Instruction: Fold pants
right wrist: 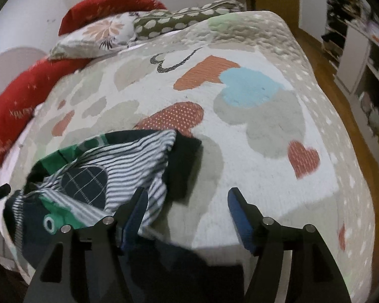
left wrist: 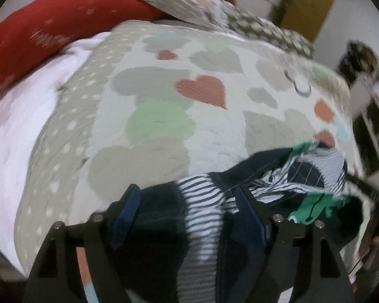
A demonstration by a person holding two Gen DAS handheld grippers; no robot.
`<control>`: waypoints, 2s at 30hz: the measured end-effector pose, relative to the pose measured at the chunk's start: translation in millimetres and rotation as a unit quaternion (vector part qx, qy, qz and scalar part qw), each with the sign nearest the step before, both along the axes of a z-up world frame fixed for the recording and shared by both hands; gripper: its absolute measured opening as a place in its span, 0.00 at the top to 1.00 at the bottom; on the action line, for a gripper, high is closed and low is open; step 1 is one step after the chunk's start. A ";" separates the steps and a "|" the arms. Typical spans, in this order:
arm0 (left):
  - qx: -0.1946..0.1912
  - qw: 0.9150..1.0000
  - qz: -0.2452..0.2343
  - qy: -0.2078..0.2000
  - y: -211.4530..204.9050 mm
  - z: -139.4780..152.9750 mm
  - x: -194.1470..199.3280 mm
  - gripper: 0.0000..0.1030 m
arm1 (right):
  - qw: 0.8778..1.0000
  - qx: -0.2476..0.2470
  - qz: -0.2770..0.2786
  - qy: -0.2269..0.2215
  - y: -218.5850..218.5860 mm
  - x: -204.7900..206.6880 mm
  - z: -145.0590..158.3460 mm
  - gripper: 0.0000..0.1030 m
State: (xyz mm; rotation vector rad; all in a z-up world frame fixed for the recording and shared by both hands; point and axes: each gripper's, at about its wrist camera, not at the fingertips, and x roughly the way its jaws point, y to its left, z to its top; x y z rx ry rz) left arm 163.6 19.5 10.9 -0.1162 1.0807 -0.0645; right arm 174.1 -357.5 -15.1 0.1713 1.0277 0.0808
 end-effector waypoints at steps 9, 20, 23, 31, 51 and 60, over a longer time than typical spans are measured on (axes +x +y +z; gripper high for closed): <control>0.072 0.988 -0.135 0.036 -64.9 -31.0 51.6 0.26 | 0.998 -0.041 0.032 0.019 17.2 53.5 -12.8 0.28; -0.002 0.996 -0.091 0.018 -46.8 -7.0 62.2 0.97 | 0.996 -0.028 0.088 -0.008 45.6 79.0 18.5 0.78; -0.018 0.997 -0.079 0.002 -38.0 9.2 61.7 0.97 | 0.996 -0.023 0.082 -0.036 45.8 76.9 40.1 0.78; -0.030 0.995 -0.069 -0.070 -33.1 63.1 40.5 0.97 | 0.989 -0.038 0.074 -0.120 54.4 59.7 97.5 0.78; -0.040 0.990 -0.093 -0.098 -45.9 72.2 -59.1 0.97 | 0.987 -0.026 0.088 -0.135 36.9 -30.3 92.9 0.78; -0.069 0.989 -0.080 -0.104 -36.9 78.6 -90.7 0.97 | 0.981 -0.024 0.099 -0.163 39.1 -73.6 106.7 0.78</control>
